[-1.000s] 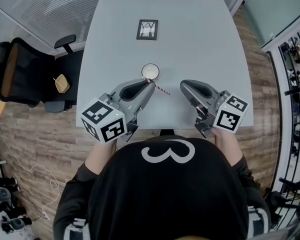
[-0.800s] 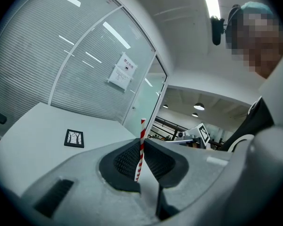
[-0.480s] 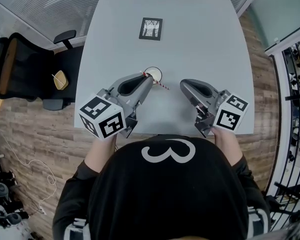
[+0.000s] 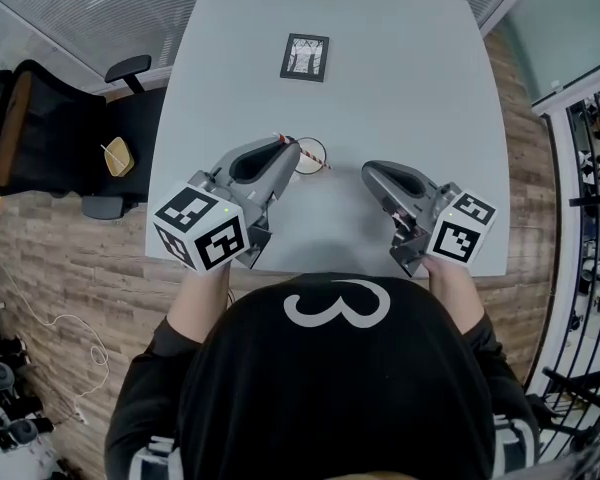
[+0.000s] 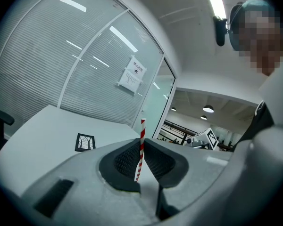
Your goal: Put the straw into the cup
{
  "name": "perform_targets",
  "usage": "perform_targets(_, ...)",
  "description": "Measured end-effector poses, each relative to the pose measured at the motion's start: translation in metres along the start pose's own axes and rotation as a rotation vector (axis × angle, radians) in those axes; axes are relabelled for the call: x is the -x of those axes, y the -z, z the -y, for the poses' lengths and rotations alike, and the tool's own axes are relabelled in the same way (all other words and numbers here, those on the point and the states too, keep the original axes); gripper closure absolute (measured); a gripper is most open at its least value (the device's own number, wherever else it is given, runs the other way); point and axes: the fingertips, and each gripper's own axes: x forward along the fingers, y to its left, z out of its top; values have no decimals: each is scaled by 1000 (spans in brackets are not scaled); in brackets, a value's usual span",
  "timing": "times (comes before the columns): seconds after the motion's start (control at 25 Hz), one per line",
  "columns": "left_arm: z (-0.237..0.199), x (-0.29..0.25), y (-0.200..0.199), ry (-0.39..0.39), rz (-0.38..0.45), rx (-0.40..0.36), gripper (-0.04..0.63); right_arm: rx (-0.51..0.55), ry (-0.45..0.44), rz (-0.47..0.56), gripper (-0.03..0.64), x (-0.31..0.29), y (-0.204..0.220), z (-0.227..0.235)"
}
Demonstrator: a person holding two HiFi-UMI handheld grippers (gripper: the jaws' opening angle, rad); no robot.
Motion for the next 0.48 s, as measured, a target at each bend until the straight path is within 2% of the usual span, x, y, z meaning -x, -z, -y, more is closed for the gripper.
perform_targets(0.48, -32, -1, 2, -76, 31, 24, 560, -19, 13, -23, 601, -5, 7, 14)
